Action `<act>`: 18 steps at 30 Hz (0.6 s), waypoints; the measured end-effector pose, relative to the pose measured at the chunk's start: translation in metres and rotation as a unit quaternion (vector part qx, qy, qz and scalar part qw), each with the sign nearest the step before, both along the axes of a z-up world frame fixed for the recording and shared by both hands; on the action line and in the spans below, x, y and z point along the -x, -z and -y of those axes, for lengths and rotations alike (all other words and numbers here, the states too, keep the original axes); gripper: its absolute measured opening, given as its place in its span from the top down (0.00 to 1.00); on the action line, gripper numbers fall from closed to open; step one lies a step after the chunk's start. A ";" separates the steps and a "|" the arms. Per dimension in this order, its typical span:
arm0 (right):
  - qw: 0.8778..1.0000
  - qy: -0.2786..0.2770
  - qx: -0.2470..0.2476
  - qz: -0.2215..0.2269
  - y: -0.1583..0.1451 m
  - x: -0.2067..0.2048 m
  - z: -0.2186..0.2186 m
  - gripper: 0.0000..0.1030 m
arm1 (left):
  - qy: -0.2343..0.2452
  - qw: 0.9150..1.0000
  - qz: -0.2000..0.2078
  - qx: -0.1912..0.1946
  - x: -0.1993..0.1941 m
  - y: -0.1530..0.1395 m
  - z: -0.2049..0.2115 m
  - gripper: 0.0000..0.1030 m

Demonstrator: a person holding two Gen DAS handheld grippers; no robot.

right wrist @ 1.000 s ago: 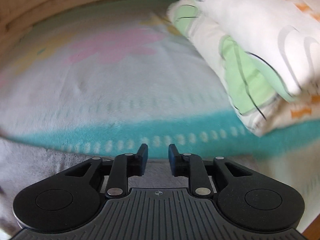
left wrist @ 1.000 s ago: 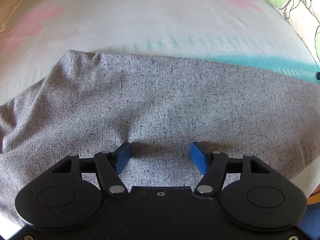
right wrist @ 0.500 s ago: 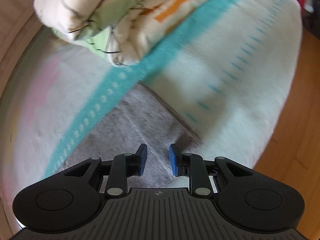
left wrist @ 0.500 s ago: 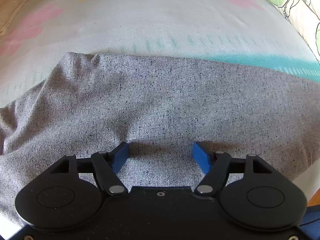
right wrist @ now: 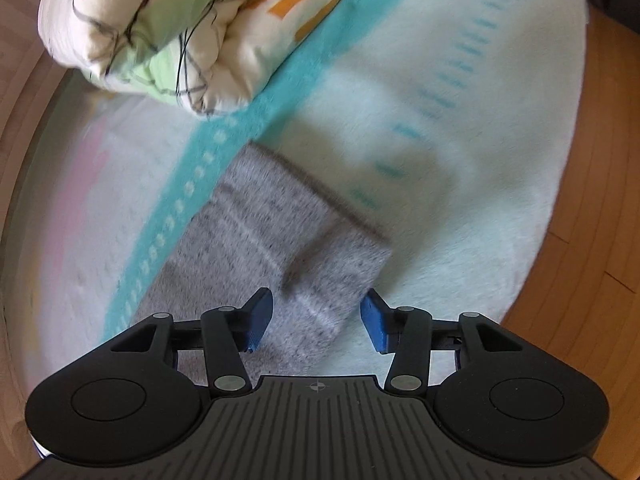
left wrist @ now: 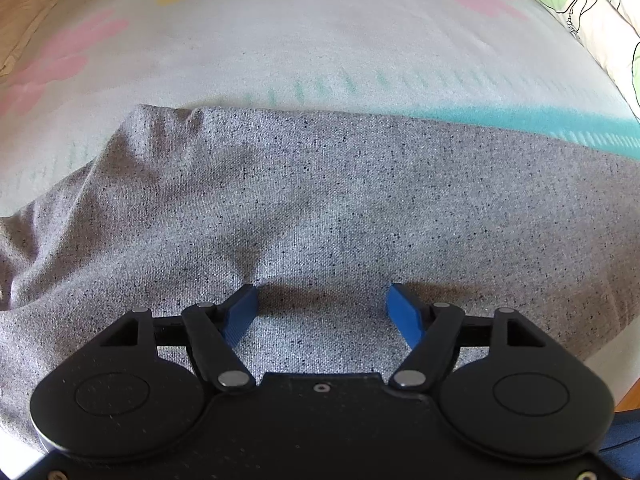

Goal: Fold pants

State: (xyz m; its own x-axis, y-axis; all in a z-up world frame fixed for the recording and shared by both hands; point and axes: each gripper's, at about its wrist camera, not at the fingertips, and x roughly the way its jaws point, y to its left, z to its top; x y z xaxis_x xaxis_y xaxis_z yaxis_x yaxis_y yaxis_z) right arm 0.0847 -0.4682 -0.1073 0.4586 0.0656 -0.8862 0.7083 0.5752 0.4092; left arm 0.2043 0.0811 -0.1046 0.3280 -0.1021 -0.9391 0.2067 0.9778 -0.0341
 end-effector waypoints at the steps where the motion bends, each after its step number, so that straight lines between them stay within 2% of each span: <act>1: 1.000 -0.001 0.006 -0.002 0.002 -0.001 -0.002 0.54 | 0.000 1.000 0.000 0.000 0.000 0.000 0.000 0.28; 4: 1.000 -0.003 0.015 0.005 0.002 -0.005 -0.004 0.50 | 0.000 1.000 0.000 0.001 0.001 -0.002 0.000 0.28; 12: 0.998 0.034 -0.020 0.048 0.006 -0.001 0.014 0.52 | -0.004 1.000 0.000 -0.001 0.001 -0.002 0.000 0.28; 13: 0.998 0.031 -0.020 0.050 0.006 -0.001 0.016 0.57 | -0.004 1.000 0.000 -0.001 0.001 -0.002 0.001 0.28; 16: 0.998 0.020 -0.017 0.055 0.004 -0.001 0.018 0.83 | -0.004 1.000 -0.001 -0.001 0.002 -0.002 0.001 0.28; 18: 0.998 0.008 -0.014 0.066 0.000 -0.001 0.018 0.86 | -0.003 1.000 -0.001 -0.001 0.002 -0.002 0.001 0.28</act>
